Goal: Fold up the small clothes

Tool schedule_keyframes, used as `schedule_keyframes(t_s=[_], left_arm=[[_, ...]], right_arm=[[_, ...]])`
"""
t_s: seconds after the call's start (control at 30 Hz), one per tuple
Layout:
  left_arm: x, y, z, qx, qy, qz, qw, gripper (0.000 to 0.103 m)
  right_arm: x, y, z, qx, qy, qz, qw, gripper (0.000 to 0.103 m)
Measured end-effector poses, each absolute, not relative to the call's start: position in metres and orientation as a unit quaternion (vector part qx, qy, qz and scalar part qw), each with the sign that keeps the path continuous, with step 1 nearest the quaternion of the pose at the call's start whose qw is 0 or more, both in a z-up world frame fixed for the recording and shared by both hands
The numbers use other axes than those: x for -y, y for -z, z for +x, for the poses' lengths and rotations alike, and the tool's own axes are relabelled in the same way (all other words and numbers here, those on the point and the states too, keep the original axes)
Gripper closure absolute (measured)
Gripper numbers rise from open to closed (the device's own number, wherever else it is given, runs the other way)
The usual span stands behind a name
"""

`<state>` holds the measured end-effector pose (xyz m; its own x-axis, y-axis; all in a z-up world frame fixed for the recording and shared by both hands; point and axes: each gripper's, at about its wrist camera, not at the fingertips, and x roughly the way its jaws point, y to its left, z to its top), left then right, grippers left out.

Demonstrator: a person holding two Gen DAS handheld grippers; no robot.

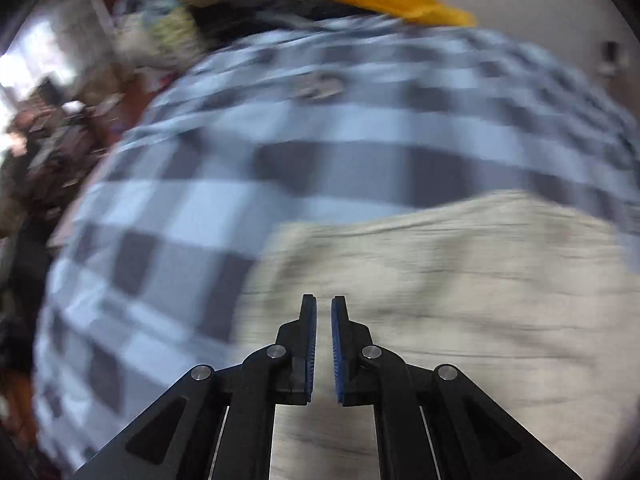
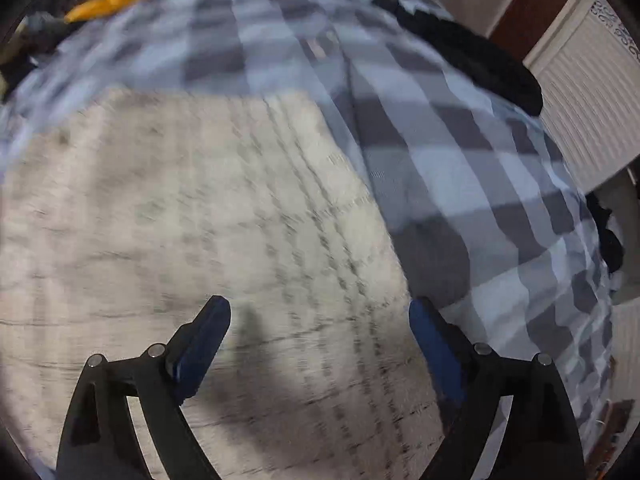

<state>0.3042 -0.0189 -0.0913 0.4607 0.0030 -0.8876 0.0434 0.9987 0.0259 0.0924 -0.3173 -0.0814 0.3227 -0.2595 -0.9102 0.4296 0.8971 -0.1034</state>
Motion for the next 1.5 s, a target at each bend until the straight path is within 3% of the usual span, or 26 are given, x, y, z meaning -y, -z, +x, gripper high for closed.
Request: schedule_keyframes(t_s=[0.23,0.37,0.47,0.67,0.8,0.97,1.13,1.33,1.4,1.5], left_arm=[[0.16,0.108,0.283,-0.566,0.285,0.029,0.773,0.097],[0.193,0.135,0.288,-0.558,0.281,0.066,0.778,0.097],[0.175,0.142,0.309,-0.524,0.269,0.019,0.808,0.097],[0.104,0.136,0.347,-0.48,0.217,0.021,0.85,0.099],[0.077,0.11,0.337,-0.46,0.236,0.039,0.855,0.099],[0.002,0.075,0.328,-0.469,0.284,-0.103,0.83,0.098],[-0.044,0.095,0.32,-0.508,0.227,-0.109,0.824,0.098],[-0.059,0.13,0.325,-0.521,0.209,-0.16,0.812,0.098],[-0.045,0.136,0.332,-0.521,0.216,-0.134,0.815,0.098],[-0.029,0.149,0.343,-0.534,0.186,-0.055,0.823,0.098]], right_arm=[[0.282,0.086,0.108,-0.521,0.089,0.1,0.843,0.014],[0.283,0.122,0.12,-0.566,0.056,0.088,0.818,0.014],[0.292,0.14,0.121,-0.583,0.072,0.095,0.804,0.014],[0.333,0.135,0.116,-0.573,0.194,0.09,0.791,0.014],[0.357,0.144,0.111,-0.584,0.197,0.177,0.767,0.012],[0.332,0.134,0.117,-0.587,0.213,0.098,0.775,0.012],[0.301,0.109,0.119,-0.549,0.203,0.078,0.807,0.011],[0.271,0.092,0.168,-0.525,0.067,0.175,0.83,0.011],[0.245,0.095,0.189,-0.524,0.03,0.146,0.839,0.011],[0.196,0.117,0.228,-0.544,0.045,-0.017,0.837,0.011]])
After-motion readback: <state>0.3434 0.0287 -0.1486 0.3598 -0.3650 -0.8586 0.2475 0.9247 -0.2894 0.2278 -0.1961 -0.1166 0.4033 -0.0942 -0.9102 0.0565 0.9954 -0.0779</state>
